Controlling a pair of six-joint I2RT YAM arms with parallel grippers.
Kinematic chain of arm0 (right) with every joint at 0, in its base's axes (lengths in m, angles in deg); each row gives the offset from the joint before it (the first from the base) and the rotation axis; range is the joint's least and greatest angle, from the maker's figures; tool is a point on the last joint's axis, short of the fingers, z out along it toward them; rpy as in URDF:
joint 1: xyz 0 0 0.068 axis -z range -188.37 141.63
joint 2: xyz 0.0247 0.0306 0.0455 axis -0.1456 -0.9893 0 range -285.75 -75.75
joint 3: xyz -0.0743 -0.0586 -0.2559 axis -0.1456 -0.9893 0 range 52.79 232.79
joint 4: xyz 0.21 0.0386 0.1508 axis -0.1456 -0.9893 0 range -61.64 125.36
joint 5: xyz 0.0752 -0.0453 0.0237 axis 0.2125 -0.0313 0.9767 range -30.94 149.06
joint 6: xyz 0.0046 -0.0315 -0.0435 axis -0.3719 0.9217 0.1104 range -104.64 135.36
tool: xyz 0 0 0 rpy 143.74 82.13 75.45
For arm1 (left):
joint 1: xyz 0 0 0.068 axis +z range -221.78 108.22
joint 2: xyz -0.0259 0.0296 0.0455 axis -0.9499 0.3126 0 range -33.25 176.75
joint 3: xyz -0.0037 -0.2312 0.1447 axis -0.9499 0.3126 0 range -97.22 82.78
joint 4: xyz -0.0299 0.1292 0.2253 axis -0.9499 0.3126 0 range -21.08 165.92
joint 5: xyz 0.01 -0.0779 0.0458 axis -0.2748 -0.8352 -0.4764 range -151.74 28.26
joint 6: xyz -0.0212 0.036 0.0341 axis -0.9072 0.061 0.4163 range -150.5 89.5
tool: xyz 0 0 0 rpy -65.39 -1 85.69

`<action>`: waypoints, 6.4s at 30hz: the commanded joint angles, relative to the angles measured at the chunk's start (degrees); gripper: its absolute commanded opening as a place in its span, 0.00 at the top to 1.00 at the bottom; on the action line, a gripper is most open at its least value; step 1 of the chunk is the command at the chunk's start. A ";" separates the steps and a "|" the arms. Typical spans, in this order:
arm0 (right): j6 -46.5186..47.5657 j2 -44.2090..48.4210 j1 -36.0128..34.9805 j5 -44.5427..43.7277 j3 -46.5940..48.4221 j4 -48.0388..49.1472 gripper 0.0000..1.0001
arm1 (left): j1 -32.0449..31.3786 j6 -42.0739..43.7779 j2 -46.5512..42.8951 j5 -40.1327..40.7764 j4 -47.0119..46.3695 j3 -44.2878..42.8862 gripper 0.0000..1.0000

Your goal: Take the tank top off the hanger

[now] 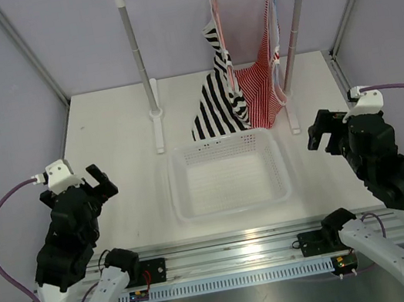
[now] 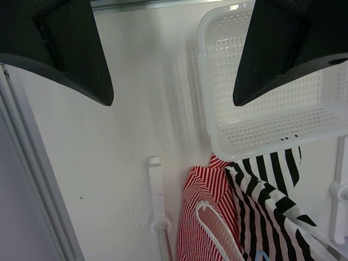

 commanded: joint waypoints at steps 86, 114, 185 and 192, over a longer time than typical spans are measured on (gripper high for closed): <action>12.21 -48.65 -1.17 22.77 57.79 4.54 1.00 | 0.96 -0.14 -0.88 -4.00 -4.77 1.49 0.01; 6.77 -18.77 -1.25 12.32 64.03 -14.87 1.00 | 0.96 0.91 0.34 -4.52 -4.94 -0.52 0.01; 1.84 1.02 -1.25 12.76 31.50 -32.11 1.00 | -46.15 11.37 92.10 -17.29 -37.46 -81.48 1.00; 0.43 2.95 -1.25 20.04 34.49 -35.45 1.00 | -42.56 5.23 93.69 -13.06 -35.09 -83.94 1.00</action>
